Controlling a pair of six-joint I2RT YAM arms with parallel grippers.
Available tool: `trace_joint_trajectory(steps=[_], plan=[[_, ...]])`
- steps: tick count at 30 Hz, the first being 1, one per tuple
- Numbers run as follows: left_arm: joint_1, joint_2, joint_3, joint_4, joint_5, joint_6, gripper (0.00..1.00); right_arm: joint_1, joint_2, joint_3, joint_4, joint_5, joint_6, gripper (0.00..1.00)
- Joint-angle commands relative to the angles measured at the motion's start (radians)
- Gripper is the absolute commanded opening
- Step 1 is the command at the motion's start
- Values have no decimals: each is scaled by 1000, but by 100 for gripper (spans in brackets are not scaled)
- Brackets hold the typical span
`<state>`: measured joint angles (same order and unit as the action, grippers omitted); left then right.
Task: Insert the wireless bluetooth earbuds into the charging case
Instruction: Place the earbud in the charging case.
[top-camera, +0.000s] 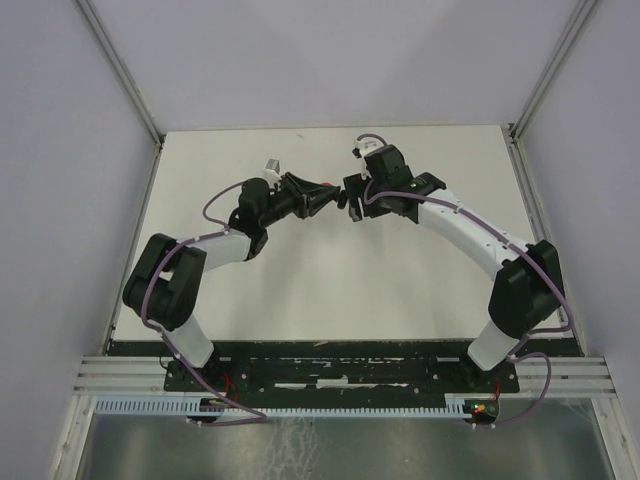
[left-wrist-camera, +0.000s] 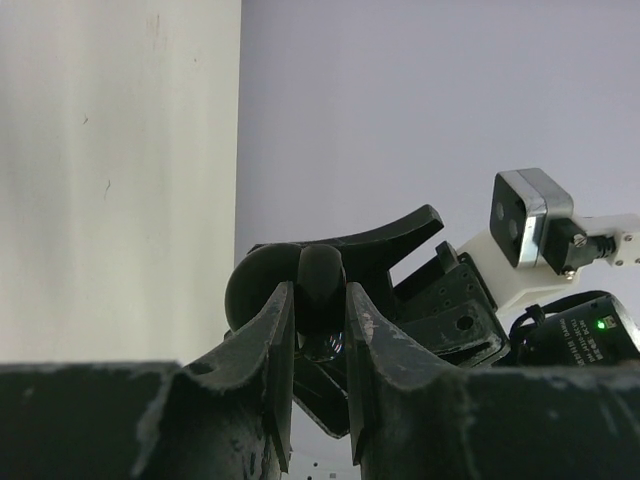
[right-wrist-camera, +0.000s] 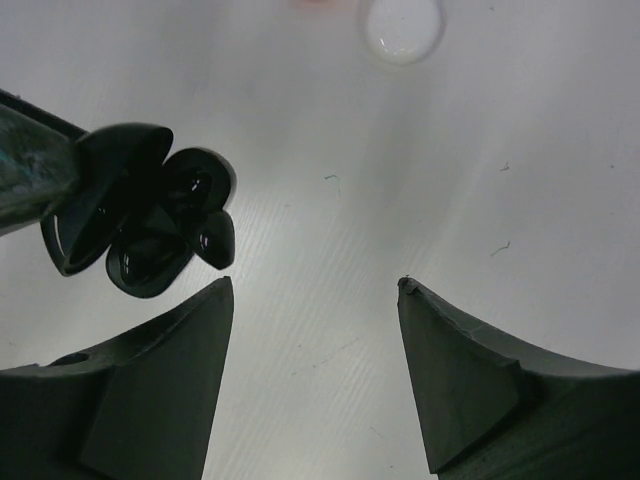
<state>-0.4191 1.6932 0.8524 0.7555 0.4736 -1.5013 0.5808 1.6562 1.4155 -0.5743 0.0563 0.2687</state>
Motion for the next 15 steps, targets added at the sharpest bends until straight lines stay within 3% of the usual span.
trace_joint_trajectory(steps=[1,15], plan=[[-12,-60,-11,27,5,55,3,4,17,73,44,11,4,75],[-18,-130,-51,-3,8,65,3,0,81,121,83,59,10,76]])
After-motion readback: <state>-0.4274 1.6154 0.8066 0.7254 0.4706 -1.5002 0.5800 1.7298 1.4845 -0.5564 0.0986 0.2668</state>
